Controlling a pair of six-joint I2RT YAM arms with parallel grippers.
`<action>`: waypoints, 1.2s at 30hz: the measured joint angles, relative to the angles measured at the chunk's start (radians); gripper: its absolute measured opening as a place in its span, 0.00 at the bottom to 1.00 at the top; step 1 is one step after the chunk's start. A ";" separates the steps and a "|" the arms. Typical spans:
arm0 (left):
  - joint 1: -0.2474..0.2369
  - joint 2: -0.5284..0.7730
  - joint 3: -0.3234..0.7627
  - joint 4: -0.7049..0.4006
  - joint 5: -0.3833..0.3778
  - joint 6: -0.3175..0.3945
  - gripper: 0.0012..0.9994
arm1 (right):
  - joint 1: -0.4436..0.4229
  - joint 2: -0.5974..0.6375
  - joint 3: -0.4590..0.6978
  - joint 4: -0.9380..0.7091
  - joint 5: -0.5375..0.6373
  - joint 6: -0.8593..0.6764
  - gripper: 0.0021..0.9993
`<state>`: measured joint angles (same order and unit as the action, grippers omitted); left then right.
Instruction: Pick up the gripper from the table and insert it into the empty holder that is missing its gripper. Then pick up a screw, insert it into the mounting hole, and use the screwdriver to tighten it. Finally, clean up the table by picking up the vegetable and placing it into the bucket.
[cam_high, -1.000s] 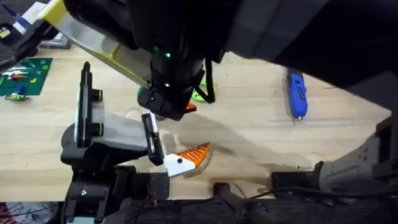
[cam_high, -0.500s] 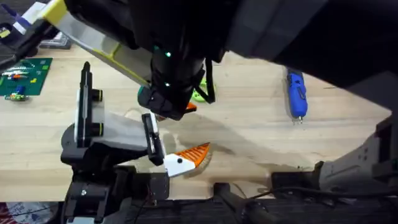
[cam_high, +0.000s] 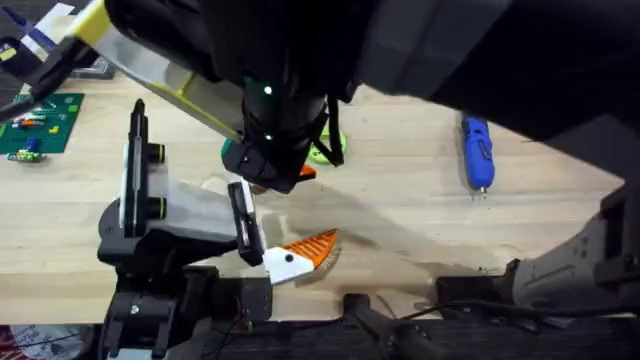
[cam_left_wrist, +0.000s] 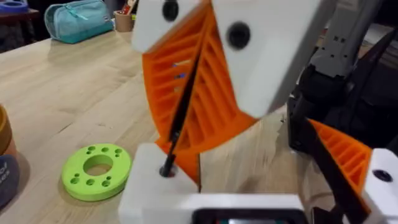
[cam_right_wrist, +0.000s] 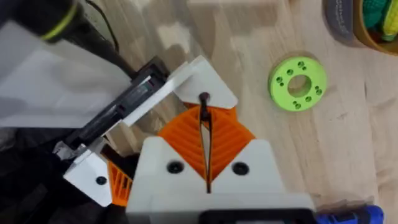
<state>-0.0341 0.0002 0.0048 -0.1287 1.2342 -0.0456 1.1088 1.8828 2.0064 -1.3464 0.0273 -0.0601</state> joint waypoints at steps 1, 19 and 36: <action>0.000 0.000 0.000 0.000 0.000 0.000 0.99 | 0.000 0.000 0.000 0.000 0.004 0.000 0.01; 0.000 0.000 0.000 0.000 0.000 0.000 0.99 | 0.000 0.000 0.000 0.003 0.018 0.000 0.01; 0.002 0.003 0.000 0.001 -0.012 -0.026 0.99 | 0.007 0.051 0.005 -0.001 0.022 0.000 0.01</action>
<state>-0.0322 0.0033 0.0048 -0.1280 1.2221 -0.0715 1.1161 1.9342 2.0114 -1.3474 0.0493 -0.0601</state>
